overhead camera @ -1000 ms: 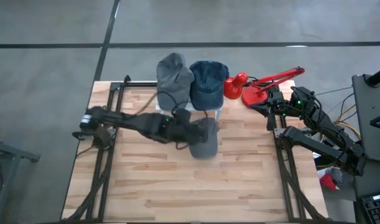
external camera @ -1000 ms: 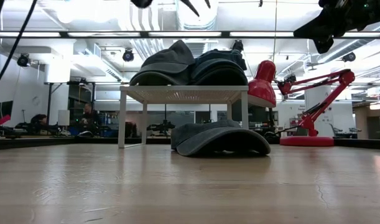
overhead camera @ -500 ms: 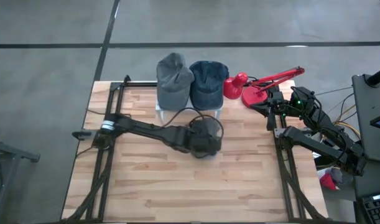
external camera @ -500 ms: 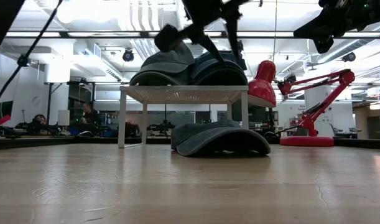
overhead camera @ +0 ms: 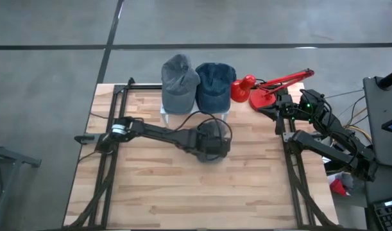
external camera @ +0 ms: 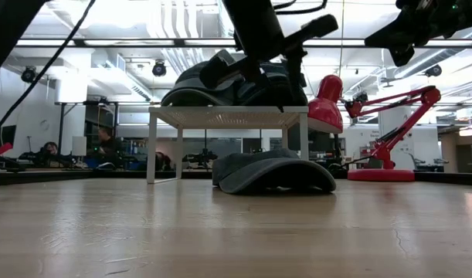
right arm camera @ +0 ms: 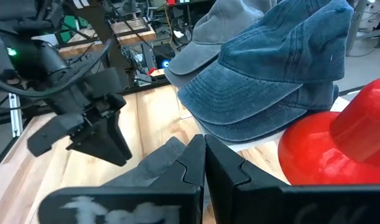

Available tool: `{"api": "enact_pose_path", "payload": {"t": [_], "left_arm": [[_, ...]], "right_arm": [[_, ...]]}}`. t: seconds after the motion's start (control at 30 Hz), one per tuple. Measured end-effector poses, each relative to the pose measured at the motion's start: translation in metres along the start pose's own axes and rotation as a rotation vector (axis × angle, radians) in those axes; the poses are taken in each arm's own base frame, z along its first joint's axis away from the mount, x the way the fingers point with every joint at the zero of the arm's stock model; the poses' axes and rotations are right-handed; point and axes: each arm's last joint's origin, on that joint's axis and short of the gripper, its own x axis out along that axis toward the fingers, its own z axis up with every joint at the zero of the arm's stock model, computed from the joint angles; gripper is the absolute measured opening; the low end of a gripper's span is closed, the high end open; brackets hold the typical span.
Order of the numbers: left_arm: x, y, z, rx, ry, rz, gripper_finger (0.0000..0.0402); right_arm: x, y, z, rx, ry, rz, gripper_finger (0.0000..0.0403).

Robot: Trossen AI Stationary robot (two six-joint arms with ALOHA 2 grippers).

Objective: Pick & Place hat
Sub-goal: Stack the bottom light gray cap on the top of the other light gray cap on the shelf

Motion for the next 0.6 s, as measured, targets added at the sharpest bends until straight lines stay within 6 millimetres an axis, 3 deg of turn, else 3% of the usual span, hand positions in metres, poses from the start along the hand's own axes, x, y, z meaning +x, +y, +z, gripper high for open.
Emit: {"api": "enact_pose_path", "payload": {"t": [0.2,0.47,0.6], "left_arm": [[0.0034,0.0009,0.0049,0.023,-0.012,0.009,0.0117],[0.004,0.0033,0.0058,0.022,-0.022,0.032,0.0239],[0.0085,0.0071,0.0049,0.029,-0.018,0.045,0.0281]], "right_arm": [[-0.0001,0.0,0.0,-0.001,0.0,0.0,0.0008],[-0.0001,0.0,-0.0019,-0.021,0.017,-0.001,0.0008],[-0.0002,-0.0002,-0.0053,-0.021,0.05,-0.002,0.0008]]}}
